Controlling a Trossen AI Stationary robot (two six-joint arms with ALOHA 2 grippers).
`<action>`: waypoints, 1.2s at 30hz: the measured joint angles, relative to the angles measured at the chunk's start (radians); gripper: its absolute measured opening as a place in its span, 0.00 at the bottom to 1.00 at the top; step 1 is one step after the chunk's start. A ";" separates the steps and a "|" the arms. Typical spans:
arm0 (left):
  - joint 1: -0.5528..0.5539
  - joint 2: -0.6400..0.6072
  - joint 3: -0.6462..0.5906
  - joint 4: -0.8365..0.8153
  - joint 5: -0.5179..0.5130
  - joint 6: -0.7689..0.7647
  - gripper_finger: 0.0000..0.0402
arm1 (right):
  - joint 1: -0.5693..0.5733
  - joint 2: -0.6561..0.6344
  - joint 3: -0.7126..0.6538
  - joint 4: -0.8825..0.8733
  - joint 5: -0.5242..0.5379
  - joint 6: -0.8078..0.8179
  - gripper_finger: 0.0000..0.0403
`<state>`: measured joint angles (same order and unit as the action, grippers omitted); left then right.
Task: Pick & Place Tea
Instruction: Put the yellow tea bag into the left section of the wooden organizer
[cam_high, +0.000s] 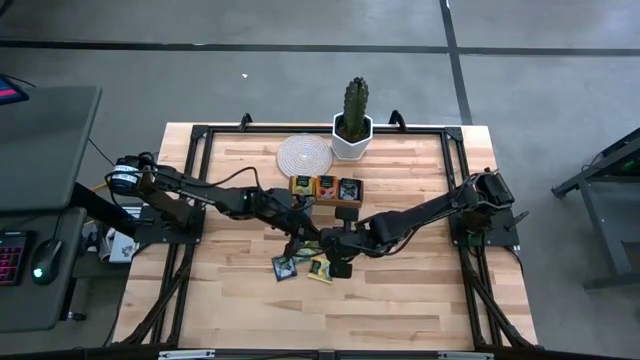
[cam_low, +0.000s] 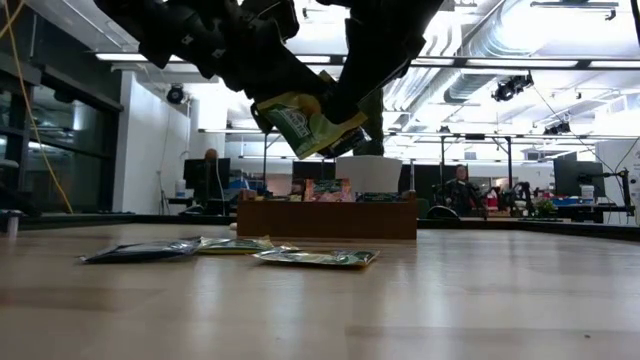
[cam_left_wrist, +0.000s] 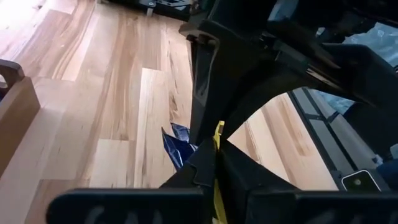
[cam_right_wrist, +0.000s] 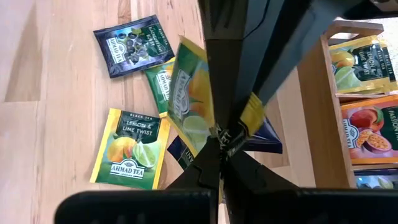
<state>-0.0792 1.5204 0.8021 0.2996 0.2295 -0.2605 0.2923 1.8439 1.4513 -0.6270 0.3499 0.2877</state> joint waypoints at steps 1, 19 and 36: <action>0.000 0.000 0.000 0.000 0.000 0.001 0.02 | -0.001 0.000 0.000 0.000 0.000 0.002 0.00; 0.000 0.001 -0.002 -0.022 0.035 0.055 0.00 | -0.001 0.000 0.000 -0.022 -0.038 0.129 0.30; 0.077 -0.283 -0.099 -0.127 -0.232 0.163 0.00 | 0.105 0.000 0.000 -0.193 -0.031 0.486 0.35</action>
<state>-0.0026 1.2375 0.7027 0.1723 -0.0022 -0.0978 0.3971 1.8439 1.4517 -0.8202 0.3188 0.7741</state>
